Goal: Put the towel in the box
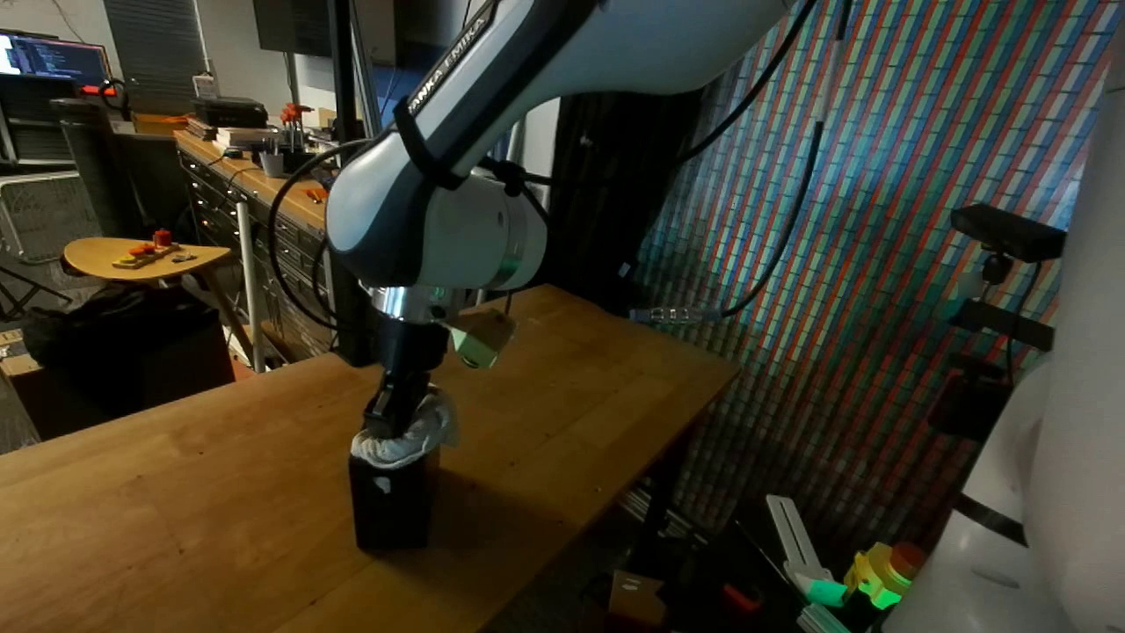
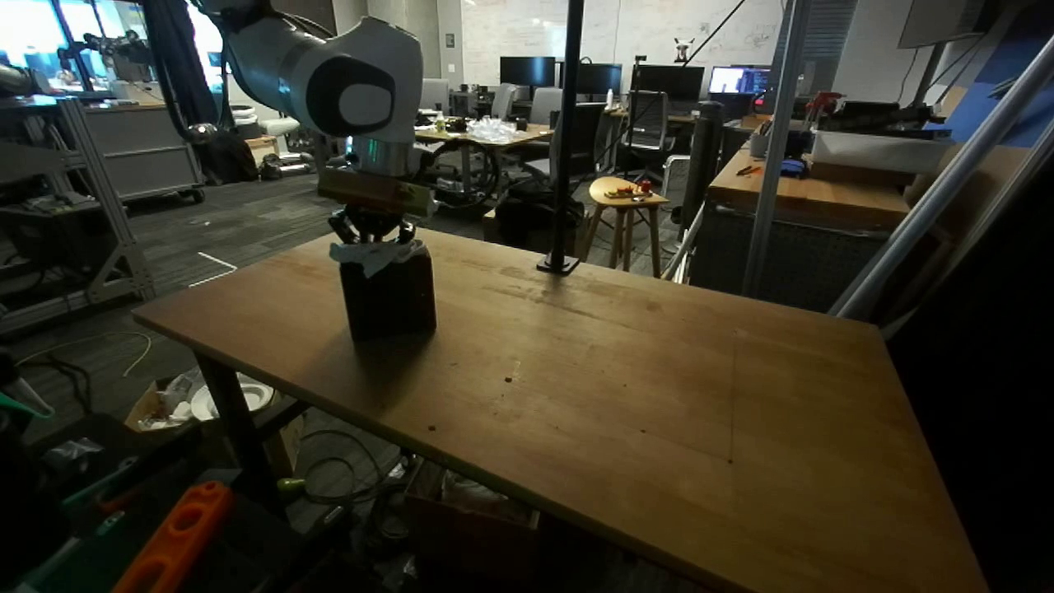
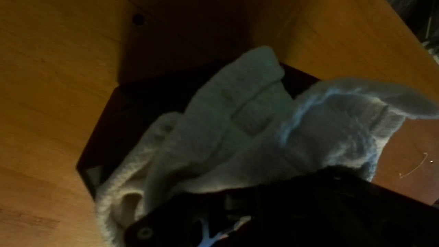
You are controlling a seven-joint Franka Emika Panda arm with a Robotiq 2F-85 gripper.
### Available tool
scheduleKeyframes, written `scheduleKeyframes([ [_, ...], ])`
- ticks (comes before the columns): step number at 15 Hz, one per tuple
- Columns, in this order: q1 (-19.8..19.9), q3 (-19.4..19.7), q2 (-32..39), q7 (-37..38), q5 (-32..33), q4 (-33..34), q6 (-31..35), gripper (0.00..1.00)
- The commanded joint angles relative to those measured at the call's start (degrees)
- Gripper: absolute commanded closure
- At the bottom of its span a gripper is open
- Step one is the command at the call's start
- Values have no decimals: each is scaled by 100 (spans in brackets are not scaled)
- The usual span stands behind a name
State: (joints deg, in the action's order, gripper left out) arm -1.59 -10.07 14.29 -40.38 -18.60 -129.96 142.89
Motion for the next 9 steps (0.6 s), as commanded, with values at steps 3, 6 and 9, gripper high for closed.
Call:
scheduleKeyframes([
  [3, 213, -304, 129, -533, -641, -69, -44, 95],
  [6, 219, -339, 145, -592, -779, -71, -93, 95],
  [9, 186, -349, 109, -547, -771, -57, -174, 95],
])
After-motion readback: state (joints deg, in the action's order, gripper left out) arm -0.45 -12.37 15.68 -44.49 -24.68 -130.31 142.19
